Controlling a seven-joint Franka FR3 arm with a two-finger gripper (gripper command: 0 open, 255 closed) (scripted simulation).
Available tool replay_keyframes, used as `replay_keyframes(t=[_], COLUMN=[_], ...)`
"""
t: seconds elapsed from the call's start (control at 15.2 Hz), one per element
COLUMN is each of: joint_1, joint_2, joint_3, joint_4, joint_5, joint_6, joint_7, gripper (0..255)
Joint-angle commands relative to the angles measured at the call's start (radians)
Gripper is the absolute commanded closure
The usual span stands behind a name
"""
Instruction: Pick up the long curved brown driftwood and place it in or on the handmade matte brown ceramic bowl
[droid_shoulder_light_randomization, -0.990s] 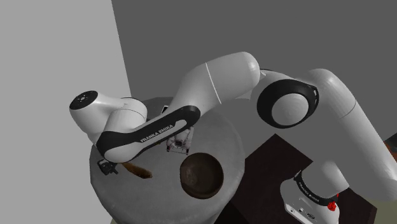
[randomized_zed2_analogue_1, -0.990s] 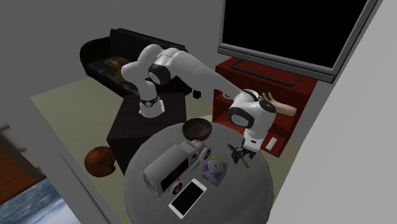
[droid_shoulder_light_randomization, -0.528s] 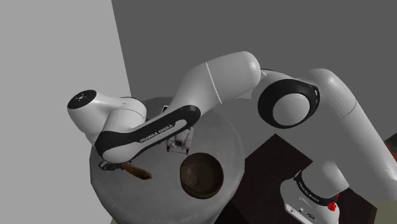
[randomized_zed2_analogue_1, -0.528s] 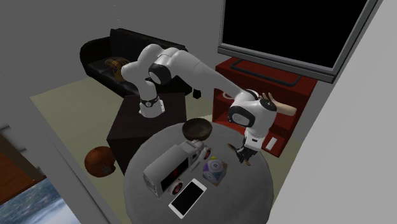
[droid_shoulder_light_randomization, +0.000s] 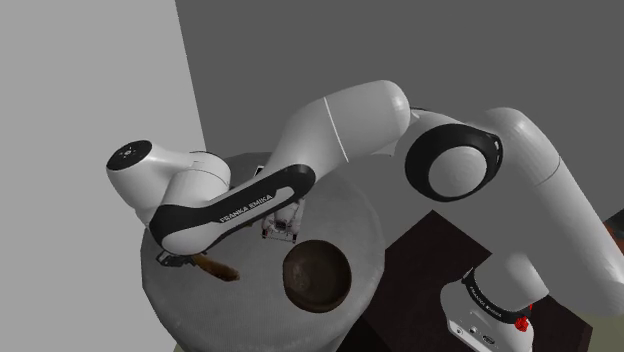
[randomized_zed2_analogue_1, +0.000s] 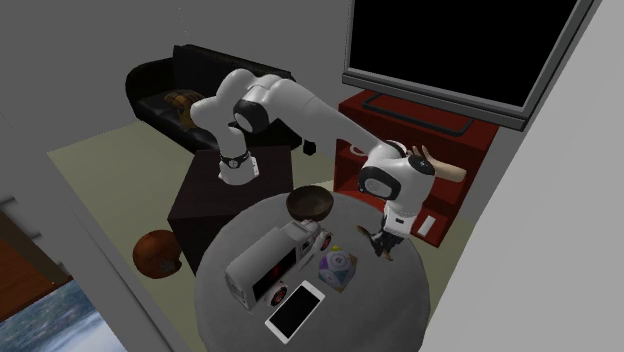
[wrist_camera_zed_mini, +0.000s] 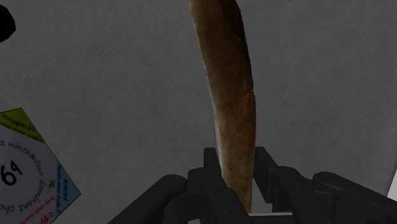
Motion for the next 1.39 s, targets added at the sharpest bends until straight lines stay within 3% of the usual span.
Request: replay_keyframes(t=[0.0,1.32], joint_1=[-0.004,-0.007], joint_2=[-0.011,-0.126], joint_3=[0.001,0.031], joint_4=[-0.006,0.067], joint_5=[0.002,0.041], joint_6=[-0.01,-0.192], joint_7=[-0.001,-0.032], gripper=[255,255])
